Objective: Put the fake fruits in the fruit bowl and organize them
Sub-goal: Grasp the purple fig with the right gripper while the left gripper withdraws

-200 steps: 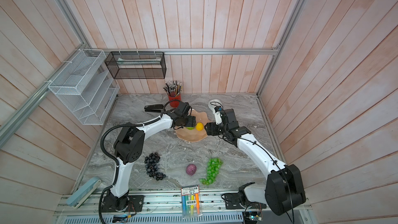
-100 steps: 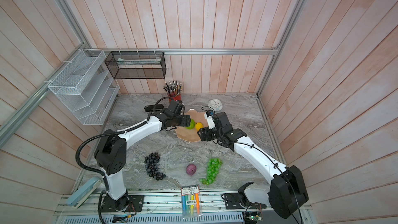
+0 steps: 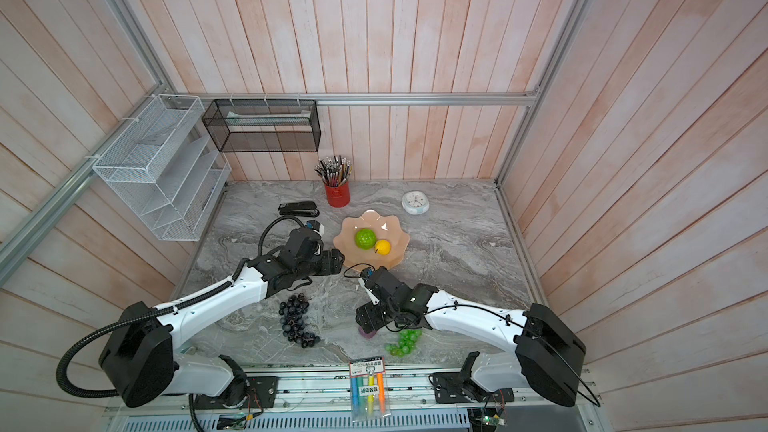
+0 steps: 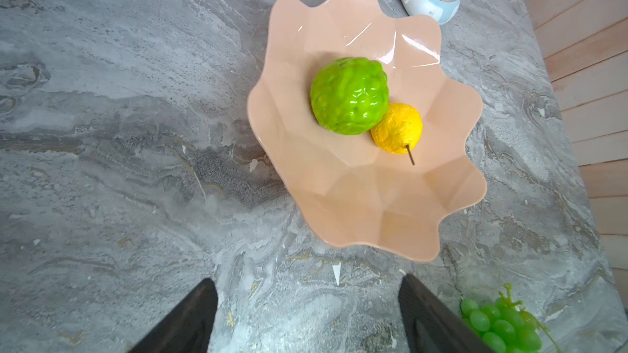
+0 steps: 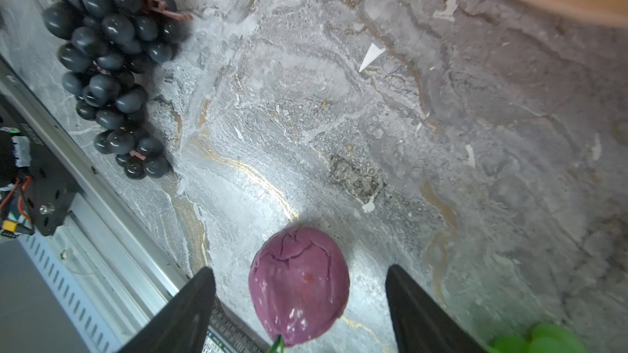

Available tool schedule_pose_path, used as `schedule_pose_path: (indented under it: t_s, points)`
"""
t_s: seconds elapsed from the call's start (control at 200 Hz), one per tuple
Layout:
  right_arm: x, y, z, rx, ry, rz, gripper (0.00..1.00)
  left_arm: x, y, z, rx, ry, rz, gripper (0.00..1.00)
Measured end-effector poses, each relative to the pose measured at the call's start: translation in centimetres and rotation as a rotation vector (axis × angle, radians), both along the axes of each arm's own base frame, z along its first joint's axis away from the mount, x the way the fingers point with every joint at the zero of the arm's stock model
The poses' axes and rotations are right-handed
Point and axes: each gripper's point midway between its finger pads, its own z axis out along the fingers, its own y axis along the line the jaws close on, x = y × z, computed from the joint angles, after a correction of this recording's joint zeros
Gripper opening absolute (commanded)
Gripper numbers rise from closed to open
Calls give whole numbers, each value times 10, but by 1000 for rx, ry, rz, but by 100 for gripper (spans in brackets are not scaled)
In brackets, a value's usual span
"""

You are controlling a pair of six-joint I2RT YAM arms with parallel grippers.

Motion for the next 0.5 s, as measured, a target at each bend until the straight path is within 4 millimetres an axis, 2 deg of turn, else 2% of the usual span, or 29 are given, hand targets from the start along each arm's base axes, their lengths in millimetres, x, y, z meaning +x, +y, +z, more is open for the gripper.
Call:
schedule_pose_path:
  t_s: [0.215, 0.33, 0.5]
  points:
    - [-14, 5, -31, -87, 38, 42, 79, -6, 5, 6, -36, -25, 14, 86]
    - [-16, 2, -44, -130, 52, 43, 73, -9, 7, 7, -50, -30, 22, 86]
    - [-15, 2, -46, -142, 42, 43, 60, -11, 9, 4, -48, -25, 30, 86]
